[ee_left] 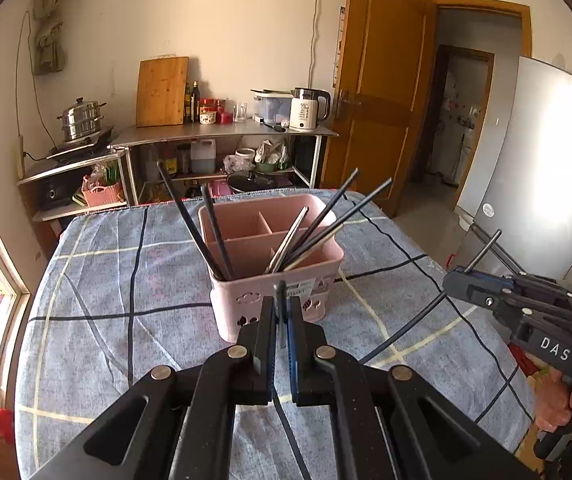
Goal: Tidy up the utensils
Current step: 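Lift the black chopsticks and carry both tools over the pink basket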
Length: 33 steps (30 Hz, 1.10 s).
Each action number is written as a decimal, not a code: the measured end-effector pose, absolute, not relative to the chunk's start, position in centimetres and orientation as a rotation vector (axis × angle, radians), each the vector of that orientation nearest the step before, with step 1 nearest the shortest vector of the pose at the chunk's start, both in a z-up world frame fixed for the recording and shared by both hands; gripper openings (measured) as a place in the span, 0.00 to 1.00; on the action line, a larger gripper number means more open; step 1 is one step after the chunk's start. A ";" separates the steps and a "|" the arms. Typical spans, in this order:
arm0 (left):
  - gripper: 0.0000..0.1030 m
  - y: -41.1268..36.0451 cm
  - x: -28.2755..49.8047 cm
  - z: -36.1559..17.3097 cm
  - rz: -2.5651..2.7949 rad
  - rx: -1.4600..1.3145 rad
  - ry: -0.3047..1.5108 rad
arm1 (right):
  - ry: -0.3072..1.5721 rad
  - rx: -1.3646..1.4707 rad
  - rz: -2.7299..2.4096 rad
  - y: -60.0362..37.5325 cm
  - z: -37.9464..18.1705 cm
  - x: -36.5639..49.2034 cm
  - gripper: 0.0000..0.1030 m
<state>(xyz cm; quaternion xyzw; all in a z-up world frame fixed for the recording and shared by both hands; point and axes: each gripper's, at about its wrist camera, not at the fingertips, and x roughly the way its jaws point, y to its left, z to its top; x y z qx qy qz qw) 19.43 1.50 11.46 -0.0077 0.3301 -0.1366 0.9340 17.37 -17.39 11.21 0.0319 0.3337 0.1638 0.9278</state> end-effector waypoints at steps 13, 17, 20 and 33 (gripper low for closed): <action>0.04 1.2 16.9 11.0 -0.287 -0.007 0.693 | 0.686 0.032 0.347 -17.5 11.6 15.5 0.04; 0.04 1.2 15.9 11.9 -0.297 0.008 0.687 | 0.665 0.022 0.358 -17.2 12.3 15.2 0.04; 0.04 1.5 15.3 12.6 -0.304 0.006 0.684 | 0.650 0.018 0.367 -17.0 12.7 15.1 0.04; 0.04 3.1 16.4 17.7 -0.288 -0.019 0.602 | 0.557 0.036 0.405 -15.6 16.0 16.3 0.04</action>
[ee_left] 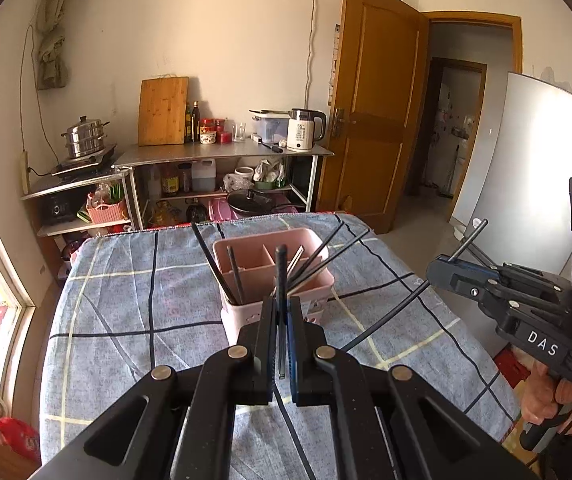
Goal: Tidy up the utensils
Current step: 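Lift the black chopsticks and carry both tools over the pink basket, then open the left tool into the basket while the right tool releases its chopstick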
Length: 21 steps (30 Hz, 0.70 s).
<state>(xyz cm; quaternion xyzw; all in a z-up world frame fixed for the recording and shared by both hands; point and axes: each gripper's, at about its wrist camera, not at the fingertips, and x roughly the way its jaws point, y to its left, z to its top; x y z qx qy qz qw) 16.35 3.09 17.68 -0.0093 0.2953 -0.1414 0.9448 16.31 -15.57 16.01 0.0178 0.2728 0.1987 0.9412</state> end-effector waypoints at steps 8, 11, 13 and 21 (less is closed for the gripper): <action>0.04 4.5 19.2 22.3 -0.277 -0.059 0.531 | 0.474 0.046 0.426 -14.3 19.6 18.4 0.04; 0.04 4.9 20.3 23.7 -0.272 -0.068 0.511 | 0.448 0.053 0.431 -13.8 20.7 19.3 0.04; 0.04 5.1 20.9 24.5 -0.274 -0.069 0.499 | 0.441 0.057 0.431 -13.7 21.0 20.1 0.04; 0.04 5.2 24.8 24.2 -0.270 -0.044 0.529 | 0.469 0.057 0.410 -13.4 20.3 23.2 0.04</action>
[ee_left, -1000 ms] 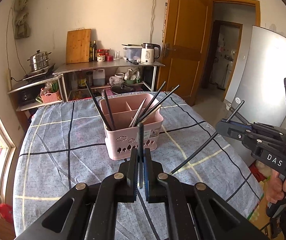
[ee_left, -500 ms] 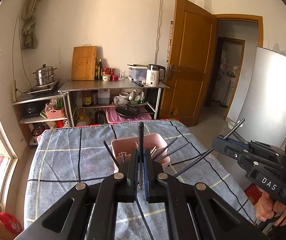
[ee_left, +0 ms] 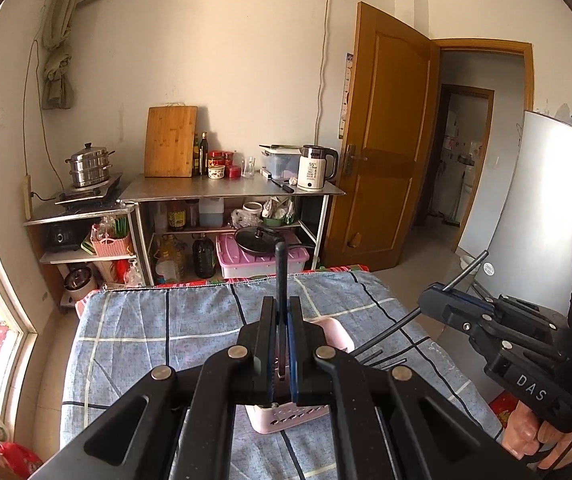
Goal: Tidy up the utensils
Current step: 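Open the left tool into the basket while the right tool releases its chopstick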
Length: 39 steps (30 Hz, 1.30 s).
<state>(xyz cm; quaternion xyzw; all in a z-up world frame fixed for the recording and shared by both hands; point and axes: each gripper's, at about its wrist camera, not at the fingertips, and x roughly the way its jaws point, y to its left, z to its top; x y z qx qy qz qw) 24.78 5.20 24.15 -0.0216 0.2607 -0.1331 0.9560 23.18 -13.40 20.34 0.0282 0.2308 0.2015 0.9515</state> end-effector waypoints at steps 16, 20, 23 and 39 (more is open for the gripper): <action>0.04 6.4 31.4 17.7 -0.291 -0.101 0.731 | 0.635 0.129 0.396 -14.0 16.1 28.7 0.04; 0.04 6.9 32.3 15.9 -0.278 -0.127 0.784 | 0.688 0.153 0.387 -14.2 14.5 29.6 0.04; 0.05 7.2 32.9 14.8 -0.280 -0.146 0.815 | 0.721 0.169 0.388 -14.2 13.6 30.2 0.04; 0.07 7.3 31.7 15.5 -0.245 -0.141 0.757 | 0.696 0.161 0.400 -14.8 14.6 29.0 0.14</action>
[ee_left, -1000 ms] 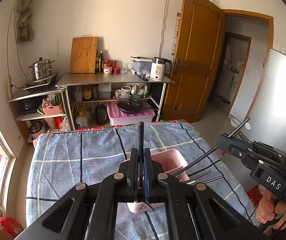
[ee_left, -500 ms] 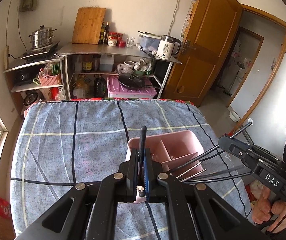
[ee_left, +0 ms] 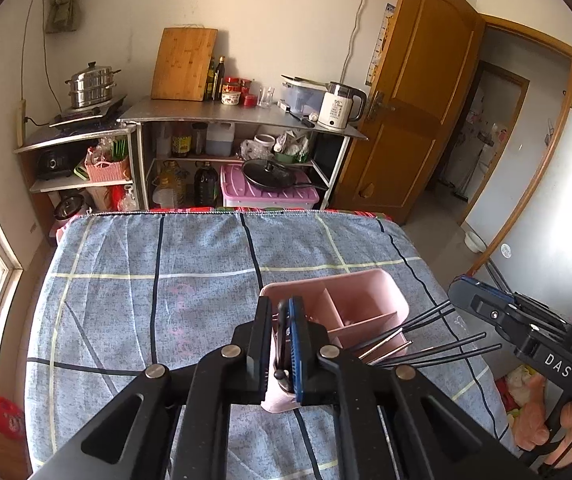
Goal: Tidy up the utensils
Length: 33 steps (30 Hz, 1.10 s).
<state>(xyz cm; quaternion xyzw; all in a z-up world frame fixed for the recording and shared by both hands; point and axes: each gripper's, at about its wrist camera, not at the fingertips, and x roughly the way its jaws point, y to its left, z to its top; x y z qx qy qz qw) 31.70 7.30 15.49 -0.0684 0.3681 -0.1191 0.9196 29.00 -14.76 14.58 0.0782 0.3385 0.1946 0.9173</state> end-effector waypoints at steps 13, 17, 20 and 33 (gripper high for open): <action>0.17 7.9 23.5 19.6 -0.229 -0.137 0.582 | 0.584 0.160 0.401 -16.5 16.7 22.3 0.22; 0.22 7.5 20.1 19.2 -0.252 -0.154 0.551 | 0.573 0.155 0.402 -16.8 16.2 19.9 0.23; 0.25 6.9 17.9 18.2 -0.254 -0.155 0.548 | 0.571 0.155 0.403 -17.0 15.5 18.2 0.24; 0.26 4.4 10.9 12.7 -0.228 -0.129 0.581 | 0.609 0.124 0.408 -16.8 10.9 11.4 0.30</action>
